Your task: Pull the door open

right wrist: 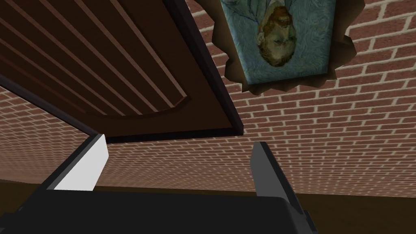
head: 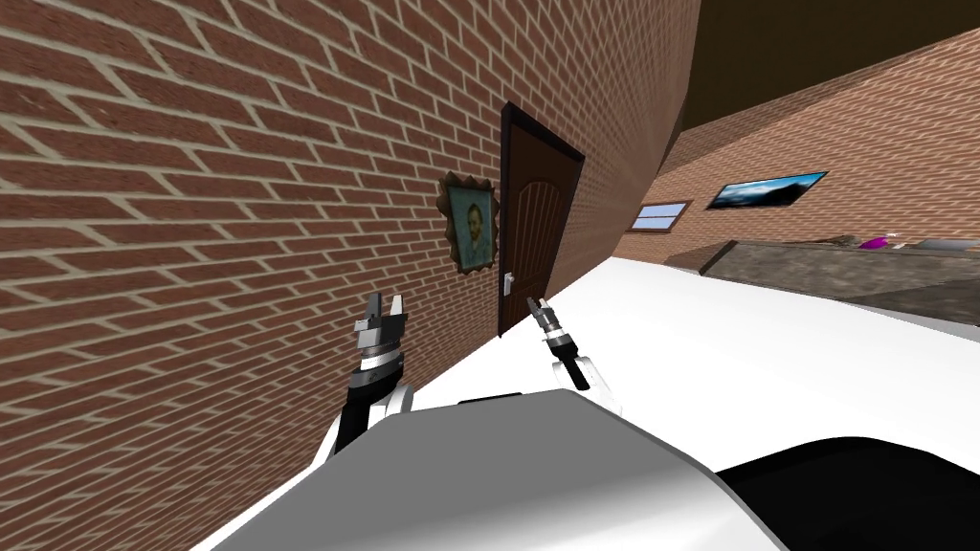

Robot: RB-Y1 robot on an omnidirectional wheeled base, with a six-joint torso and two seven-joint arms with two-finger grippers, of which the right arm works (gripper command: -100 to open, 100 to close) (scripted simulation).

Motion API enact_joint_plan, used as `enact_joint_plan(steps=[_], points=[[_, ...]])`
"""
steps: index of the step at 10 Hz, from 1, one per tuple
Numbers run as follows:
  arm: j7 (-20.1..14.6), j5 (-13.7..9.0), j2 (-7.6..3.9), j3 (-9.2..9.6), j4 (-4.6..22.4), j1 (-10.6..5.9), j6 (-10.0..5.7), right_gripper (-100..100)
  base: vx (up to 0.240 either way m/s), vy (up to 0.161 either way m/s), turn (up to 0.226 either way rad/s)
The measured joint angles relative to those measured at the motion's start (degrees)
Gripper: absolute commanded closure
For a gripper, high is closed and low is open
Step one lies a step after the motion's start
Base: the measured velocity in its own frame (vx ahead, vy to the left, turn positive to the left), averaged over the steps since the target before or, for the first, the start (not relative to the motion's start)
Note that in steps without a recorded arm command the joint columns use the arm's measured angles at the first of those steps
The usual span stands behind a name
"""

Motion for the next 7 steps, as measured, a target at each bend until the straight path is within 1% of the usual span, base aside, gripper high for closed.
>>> enact_joint_plan(steps=[2, 3, 4, 5, 6, 7], points=[[1.0, 2.0, 0.15, 0.07, 1.8, -0.91, 0.19, -100, 0.085, -0.095, 0.097], [1.7, 3.4, 0.16, -0.14, 3.7, -1.77, 0.1, -100, 0.109, -0.116, 0.124], [2.2, 4.8, 0.15, -0.01, 4.3, -2.14, 0.45, -100, 0.094, -0.1, 0.087], [2.7, 5.8, 0.23, -0.1, 5.4, -2.54, 0.46, -100, 0.121, -0.132, 0.128], [3.4, 7.3, 0.43, -0.17, 6.9, -3.03, 0.33, -100, 0.116, -0.147, 0.099], [3.9, 8.4, 0.28, -0.35, 8.1, -3.57, 0.31, -100, 0.08, -0.129, 0.072]])
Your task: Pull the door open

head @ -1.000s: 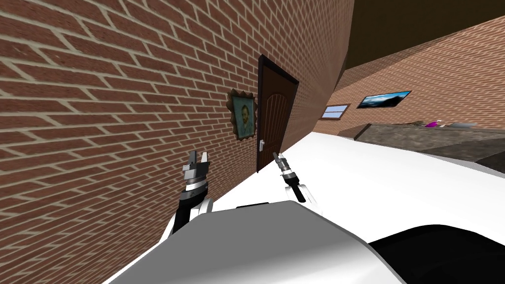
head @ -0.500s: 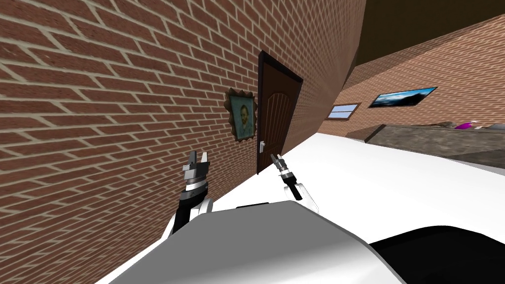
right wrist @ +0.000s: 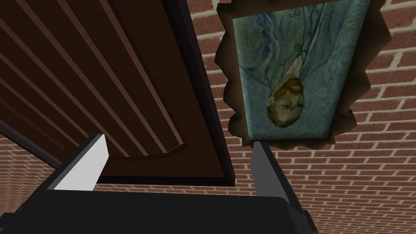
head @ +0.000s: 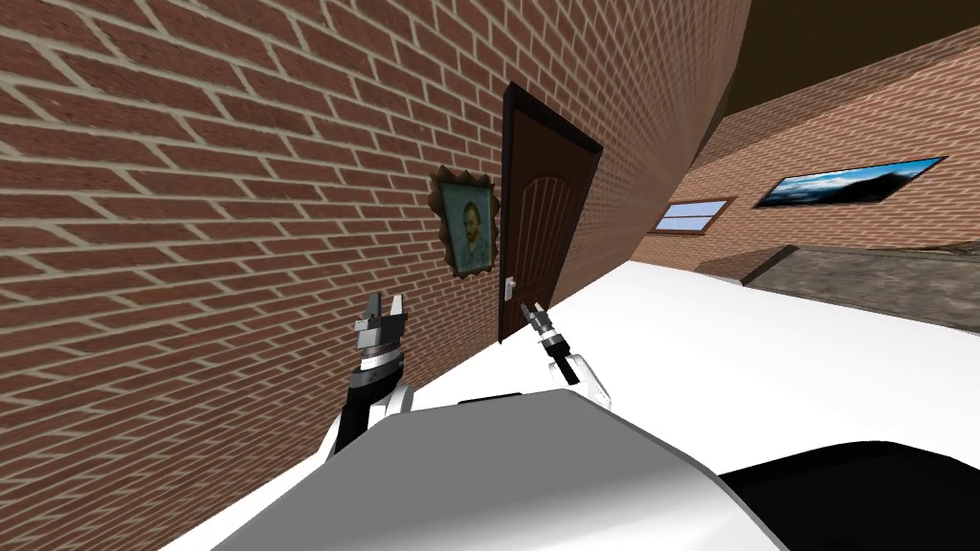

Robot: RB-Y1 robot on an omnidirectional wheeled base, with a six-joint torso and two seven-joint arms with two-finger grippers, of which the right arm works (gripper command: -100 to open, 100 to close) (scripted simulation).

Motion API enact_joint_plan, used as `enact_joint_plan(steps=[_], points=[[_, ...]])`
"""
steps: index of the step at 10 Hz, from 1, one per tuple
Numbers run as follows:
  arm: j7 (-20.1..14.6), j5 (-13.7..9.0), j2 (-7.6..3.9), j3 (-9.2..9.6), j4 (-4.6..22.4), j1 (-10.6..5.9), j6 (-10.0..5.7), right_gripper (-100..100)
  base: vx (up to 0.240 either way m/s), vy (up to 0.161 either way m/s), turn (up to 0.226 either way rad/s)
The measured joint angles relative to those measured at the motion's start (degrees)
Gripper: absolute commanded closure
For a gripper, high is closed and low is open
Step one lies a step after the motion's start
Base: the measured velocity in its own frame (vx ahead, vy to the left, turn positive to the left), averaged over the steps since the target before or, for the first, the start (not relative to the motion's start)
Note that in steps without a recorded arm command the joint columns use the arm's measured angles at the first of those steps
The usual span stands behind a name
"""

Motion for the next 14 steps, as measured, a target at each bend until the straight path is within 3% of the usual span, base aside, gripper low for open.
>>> enact_joint_plan(steps=[10, 14], points=[[4.9, 11.8, 1.1, -0.34, 10.1, -4.33, 1.04, -100, 0.1, -0.135, 0.099], [7.2, 16.4, 2.3, -0.56, 14.2, -5.8, 1.06, -100, 0.138, -0.149, 0.09]])
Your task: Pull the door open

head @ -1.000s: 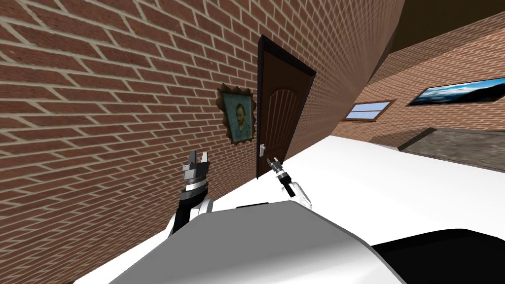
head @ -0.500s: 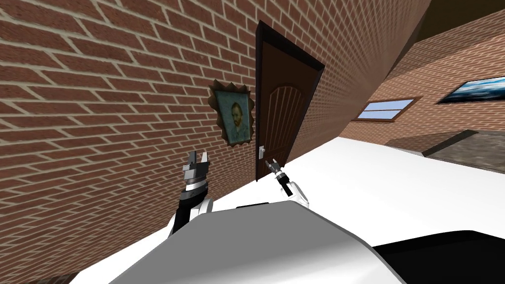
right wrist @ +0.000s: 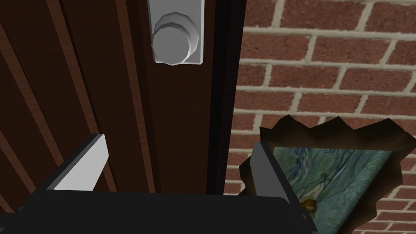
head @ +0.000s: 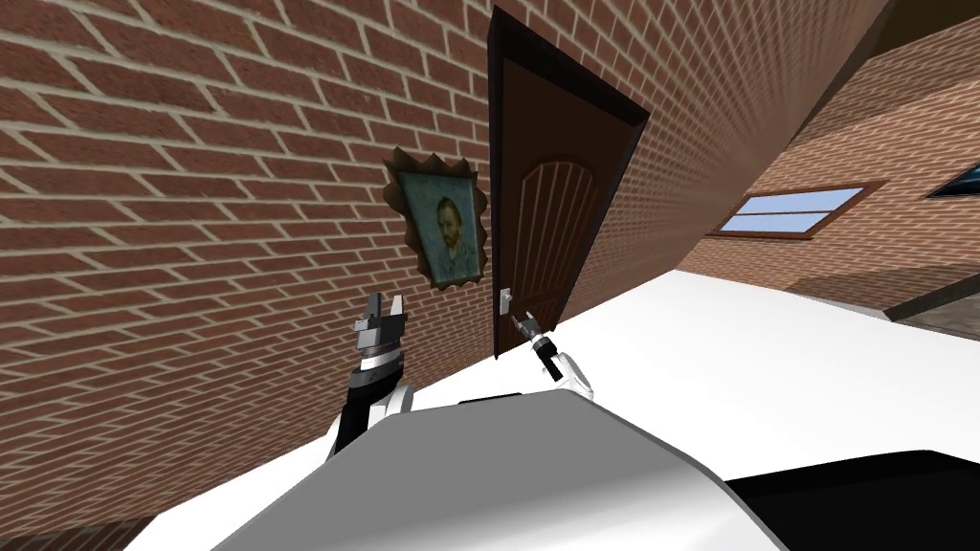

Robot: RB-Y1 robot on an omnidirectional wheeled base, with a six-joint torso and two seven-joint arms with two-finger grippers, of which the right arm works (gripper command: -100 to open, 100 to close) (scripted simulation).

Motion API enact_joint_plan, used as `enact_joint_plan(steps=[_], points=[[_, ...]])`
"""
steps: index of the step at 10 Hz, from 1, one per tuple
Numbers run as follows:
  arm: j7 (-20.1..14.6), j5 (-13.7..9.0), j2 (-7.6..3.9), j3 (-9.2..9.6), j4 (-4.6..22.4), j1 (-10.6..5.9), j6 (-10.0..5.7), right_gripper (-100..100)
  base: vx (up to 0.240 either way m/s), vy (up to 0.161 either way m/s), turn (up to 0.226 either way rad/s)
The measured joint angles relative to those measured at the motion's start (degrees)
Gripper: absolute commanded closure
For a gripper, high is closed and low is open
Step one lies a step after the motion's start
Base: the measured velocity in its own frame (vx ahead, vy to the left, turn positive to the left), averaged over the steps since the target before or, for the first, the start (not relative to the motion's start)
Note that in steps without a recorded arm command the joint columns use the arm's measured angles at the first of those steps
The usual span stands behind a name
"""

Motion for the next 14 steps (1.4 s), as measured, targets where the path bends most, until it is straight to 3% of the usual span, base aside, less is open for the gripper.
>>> enact_joint_plan(steps=[3, 6, 11, 12, 13, 14], points=[[0.8, 2.2, 0.42, -0.12, 2.0, -1.0, 0.23, -100, 0.08, -0.034, 0.092], [-0.1, 0.0, -3.05, -3.56, 4.8, -2.03, -1.33, -100, 0.099, 0.172, 0.137], [-0.2, -3.1, -6.56, -8.62, 9.4, -3.8, -3.81, -100, 0.166, 0.076, 0.126], [-0.6, -3.8, -7.75, -9.66, 10.3, -4.15, -4.35, -100, 0.071, 0.009, 0.016], [-0.7, -3.9, -7.89, -9.79, 10.4, -4.21, -4.49, 100, -0.006, -0.004, -0.021], [-0.6, -3.9, -7.86, -9.8, 10.3, -4.21, -4.36, 100, -0.02, -0.016, -0.015]])
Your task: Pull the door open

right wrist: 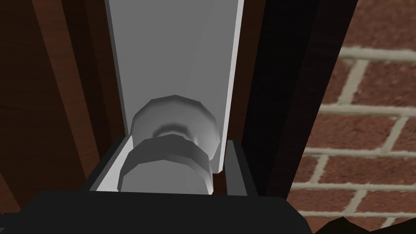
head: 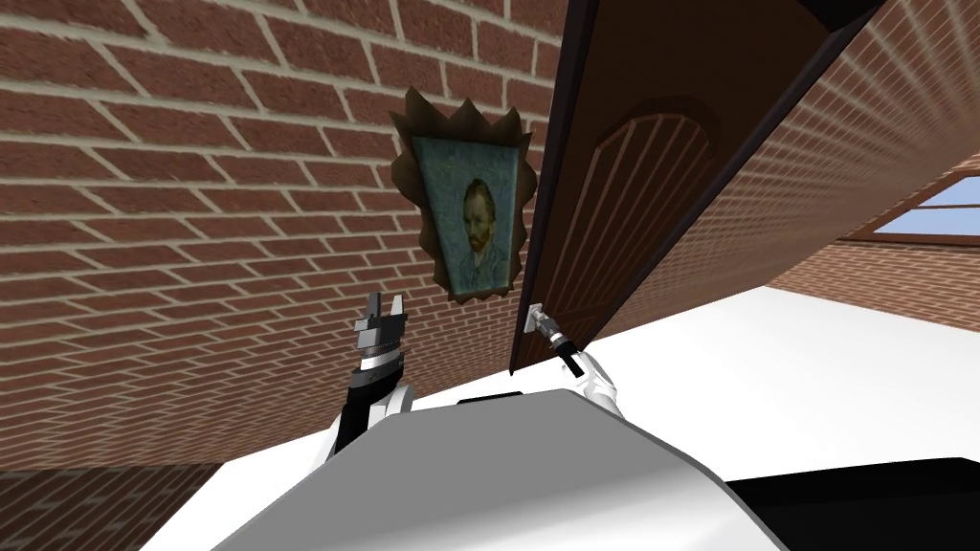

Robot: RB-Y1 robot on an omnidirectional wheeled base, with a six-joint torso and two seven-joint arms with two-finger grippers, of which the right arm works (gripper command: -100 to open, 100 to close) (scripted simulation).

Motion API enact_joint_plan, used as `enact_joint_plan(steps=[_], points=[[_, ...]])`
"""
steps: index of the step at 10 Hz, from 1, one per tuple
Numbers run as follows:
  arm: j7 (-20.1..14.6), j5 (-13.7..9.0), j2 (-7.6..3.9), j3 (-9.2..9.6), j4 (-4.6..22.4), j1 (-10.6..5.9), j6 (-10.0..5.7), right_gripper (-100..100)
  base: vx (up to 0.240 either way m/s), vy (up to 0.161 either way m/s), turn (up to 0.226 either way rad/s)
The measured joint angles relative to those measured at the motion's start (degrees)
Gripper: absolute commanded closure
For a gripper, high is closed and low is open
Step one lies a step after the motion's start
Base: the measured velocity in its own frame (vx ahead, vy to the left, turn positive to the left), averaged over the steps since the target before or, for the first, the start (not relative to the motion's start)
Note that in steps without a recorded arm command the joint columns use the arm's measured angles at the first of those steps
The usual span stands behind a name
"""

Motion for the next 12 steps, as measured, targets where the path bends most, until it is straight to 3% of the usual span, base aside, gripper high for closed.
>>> enact_joint_plan(steps=[5, 12], points=[[0.1, 0.1, 0.0, 0.01, 0.1, 0.11, 0.17, 100, -0.019, -0.009, 0.016], [-4.0, -8.1, -0.15, 1.97, -0.2, 0.32, 0.45, 100, -0.084, -0.053, 0.077]])
